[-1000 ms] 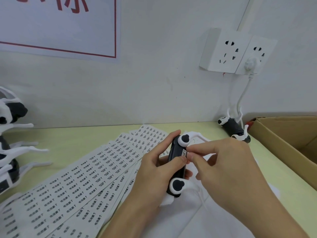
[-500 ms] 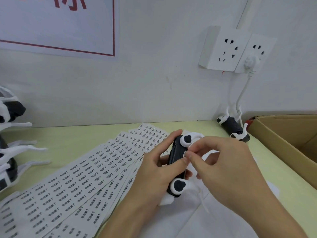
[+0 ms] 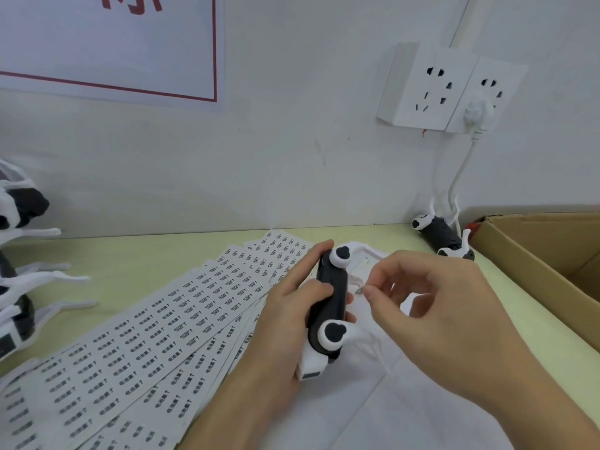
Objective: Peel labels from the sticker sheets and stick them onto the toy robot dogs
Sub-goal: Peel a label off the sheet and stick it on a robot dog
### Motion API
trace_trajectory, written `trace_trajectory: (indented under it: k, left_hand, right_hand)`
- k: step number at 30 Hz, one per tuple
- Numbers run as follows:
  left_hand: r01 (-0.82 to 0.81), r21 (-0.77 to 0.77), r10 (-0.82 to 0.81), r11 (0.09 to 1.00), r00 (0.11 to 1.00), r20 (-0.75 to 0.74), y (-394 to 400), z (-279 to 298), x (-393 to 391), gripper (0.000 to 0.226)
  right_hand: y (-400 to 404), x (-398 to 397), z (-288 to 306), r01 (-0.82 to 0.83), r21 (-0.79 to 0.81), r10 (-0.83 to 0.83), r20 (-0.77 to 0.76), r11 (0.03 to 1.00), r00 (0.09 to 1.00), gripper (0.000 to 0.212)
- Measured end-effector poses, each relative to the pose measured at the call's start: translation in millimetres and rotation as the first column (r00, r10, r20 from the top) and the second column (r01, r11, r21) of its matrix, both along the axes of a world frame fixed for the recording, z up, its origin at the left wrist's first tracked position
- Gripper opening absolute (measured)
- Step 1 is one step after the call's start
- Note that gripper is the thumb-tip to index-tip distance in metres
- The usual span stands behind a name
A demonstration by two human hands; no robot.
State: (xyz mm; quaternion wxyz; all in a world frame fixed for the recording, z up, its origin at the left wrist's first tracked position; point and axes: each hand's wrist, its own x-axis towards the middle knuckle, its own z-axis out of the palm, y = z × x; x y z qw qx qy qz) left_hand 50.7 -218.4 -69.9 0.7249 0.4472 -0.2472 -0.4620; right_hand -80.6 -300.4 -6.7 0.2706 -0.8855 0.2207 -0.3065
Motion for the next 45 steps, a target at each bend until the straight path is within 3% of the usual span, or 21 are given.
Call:
trace_trajectory:
  k: [7,15,29,40,45]
  left_hand:
    - [0.113,-0.008,-0.110,0.994,0.983,0.149,3,3,-3,0.049]
    - [0.114,0.043,-0.121,0.993,0.942,0.312,3,-3,-3,0.054]
    - [0.102,0.007,-0.101,0.995,0.968,0.229,-1,-8,-2,0.053]
    - [0.118,0.018,-0.119,0.993,0.964,0.239,1,-2,-6,0.050]
    - [0.151,-0.003,-0.146,0.988,0.959,0.243,1,-2,-5,0.052]
  right_hand:
    - [-7,-8,4,-0.024,0.043,0.029,-0.114,0.999,0.993,0.022]
    - [-7,-9,8,0.005,0.057,0.005,-0.170,0.998,0.985,0.026]
    - [-5,-9,6,0.086,-0.074,-0.094,-0.116,0.994,0.989,0.016]
    - [-2,-5,1,-0.018,0.097,0.024,-0.058,0.995,0.998,0.006]
    - [-4,-6,0,-0.029,0.104,0.033,-0.037,0.994,0.999,0.006]
